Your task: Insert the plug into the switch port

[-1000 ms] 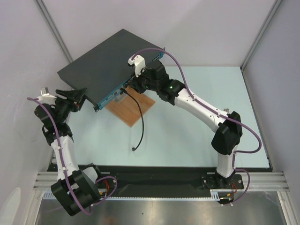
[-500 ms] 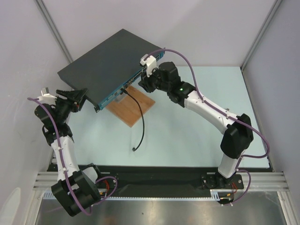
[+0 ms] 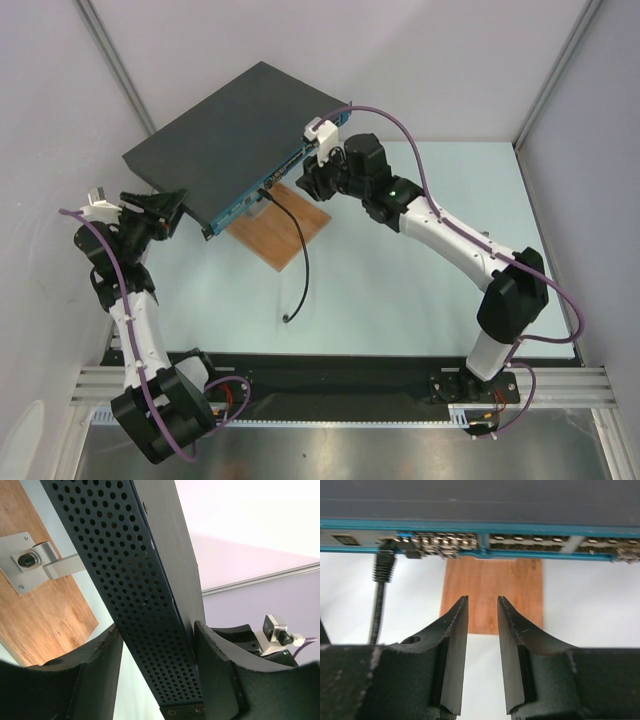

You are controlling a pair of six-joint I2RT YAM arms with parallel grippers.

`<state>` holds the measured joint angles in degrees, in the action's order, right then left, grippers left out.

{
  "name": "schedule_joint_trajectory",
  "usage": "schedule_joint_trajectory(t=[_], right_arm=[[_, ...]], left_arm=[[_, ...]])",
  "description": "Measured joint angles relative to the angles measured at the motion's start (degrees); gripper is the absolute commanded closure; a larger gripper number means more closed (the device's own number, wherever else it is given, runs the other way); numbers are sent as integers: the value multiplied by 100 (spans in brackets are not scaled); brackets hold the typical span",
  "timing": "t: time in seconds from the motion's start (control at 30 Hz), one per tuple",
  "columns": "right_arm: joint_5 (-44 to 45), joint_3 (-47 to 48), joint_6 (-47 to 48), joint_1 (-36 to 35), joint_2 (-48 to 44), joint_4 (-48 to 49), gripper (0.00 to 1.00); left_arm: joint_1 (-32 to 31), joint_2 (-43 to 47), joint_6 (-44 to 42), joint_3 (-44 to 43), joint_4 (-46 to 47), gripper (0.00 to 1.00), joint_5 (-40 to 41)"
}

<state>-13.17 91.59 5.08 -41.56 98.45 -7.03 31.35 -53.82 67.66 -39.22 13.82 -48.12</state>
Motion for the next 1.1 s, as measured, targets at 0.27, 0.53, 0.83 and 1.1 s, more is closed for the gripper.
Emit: schedule_joint_trajectory(t=[0.27,0.53,0.83,1.1], right_arm=[[-76,584,-197,-186,391,37,66],[-87,918,-319,-225,662,-4,66],[-114,949,-286,-208,675,-76,69],[-153,901,-142,-155,638,-264,73]], left_arm=[[-4,15,-9,0,-24,91,9],[-7,15,-7,0,-24,97,15],[-7,15,-7,0,-22,99,9],[-7,15,-7,0,-22,99,4]])
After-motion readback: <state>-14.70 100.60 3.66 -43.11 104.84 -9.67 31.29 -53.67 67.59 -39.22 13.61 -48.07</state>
